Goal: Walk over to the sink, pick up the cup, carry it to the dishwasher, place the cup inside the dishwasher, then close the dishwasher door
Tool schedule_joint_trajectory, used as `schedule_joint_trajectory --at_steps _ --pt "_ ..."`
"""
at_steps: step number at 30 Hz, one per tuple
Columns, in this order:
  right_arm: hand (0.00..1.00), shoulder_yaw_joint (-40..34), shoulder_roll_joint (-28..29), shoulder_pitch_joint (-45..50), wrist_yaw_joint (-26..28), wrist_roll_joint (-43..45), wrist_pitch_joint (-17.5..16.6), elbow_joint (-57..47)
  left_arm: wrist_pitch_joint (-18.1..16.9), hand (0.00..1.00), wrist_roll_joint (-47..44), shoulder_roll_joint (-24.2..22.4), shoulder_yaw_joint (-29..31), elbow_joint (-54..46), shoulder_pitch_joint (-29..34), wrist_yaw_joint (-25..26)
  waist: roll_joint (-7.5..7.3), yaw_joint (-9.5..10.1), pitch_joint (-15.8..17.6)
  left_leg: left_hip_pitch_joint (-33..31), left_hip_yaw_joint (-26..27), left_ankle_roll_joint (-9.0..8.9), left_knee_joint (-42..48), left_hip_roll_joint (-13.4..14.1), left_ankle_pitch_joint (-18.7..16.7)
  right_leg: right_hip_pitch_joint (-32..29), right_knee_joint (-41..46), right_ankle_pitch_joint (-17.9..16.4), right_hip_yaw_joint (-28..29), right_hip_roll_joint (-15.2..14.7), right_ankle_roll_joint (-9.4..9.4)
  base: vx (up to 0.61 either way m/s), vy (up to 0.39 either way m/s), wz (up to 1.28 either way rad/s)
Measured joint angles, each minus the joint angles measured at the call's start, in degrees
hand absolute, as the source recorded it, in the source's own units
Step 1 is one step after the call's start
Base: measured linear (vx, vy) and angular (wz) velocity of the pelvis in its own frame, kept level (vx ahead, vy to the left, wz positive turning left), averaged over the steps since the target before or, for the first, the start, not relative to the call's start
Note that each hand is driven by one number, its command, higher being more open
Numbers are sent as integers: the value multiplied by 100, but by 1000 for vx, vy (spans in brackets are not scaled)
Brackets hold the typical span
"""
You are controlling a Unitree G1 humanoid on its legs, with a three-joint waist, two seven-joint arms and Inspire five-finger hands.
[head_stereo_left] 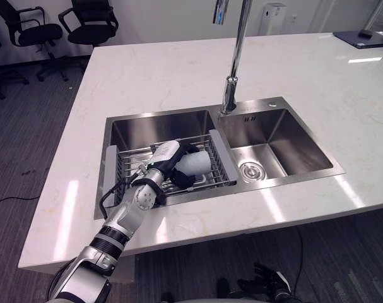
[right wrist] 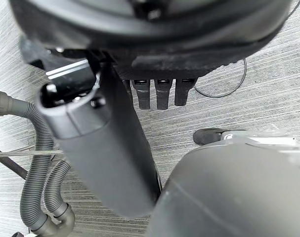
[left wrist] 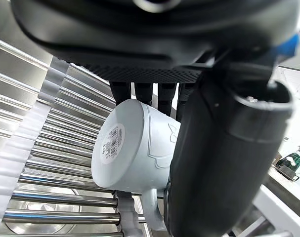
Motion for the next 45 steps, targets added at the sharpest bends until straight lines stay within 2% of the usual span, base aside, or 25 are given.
schedule_joint_trajectory --at_steps 12,13,17,19,25,27,36,39,42,45 --pt "90 -14 -7 26 -23 9 1 -37 -155 30 -1177 -460 672 -2190 1489 466 2 164 0 57 3 23 7 -22 2 43 -5 9 8 -29 18 0 0 0" --pt "90 -31 -6 37 -28 9 0 -47 -178 30 -1279 -544 725 -2374 1601 516 3 183 -1 52 9 -20 10 -19 -30 42 5 6 43 -30 20 0 0 0" --pt "90 -105 11 80 -53 11 0 -114 -274 30 -1835 -867 914 -3021 1824 634 10 318 -7 27 36 11 42 -18 -44 41 11 4 73 -29 23 0 0 -2" --pt "90 -135 20 82 -68 13 -1 -175 -388 30 -2067 -1017 1016 -3321 2012 685 43 319 -33 21 51 31 66 -18 -60 42 13 1 86 -29 28 0 0 -2" --pt "90 -175 32 88 -109 49 -2 -220 -498 30 -2660 -1385 1144 -3731 2406 773 89 354 -71 10 83 38 141 -14 -117 59 14 -15 126 -29 45 -5 -1 -3" --pt "90 -177 43 150 -137 181 -5 -274 -520 30 -2904 -1470 1144 -3830 2594 782 91 431 -86 22 106 42 149 -12 -129 65 14 -17 152 -27 47 -24 -3 -4" --pt "90 -197 65 257 -217 222 -25 -349 -608 30 -3130 -1591 1291 -4144 3240 866 81 522 -131 11 168 59 351 2 -283 87 89 -55 227 -30 72 -21 3 -3" --pt "90 -230 75 324 -232 222 -25 -349 -621 30 -3161 -1597 1270 -4158 3334 865 77 594 -243 -71 175 67 461 6 -346 43 119 -72 236 -37 85 0 0 0" --pt "90 -226 74 341 -250 222 -26 -375 -676 30 -3164 -1599 1218 -4159 3364 875 61 630 -244 -183 205 73 630 25 -423 -144 370 -166 279 -36 97 -19 12 -7" --pt "90 -148 173 206 -274 221 -24 -441 -688 30 -3285 -1594 1099 -4158 3404 882 -57 690 -138 -336 399 75 1059 107 -612 -495 1023 -388 489 -28 128 -46 21 -32"
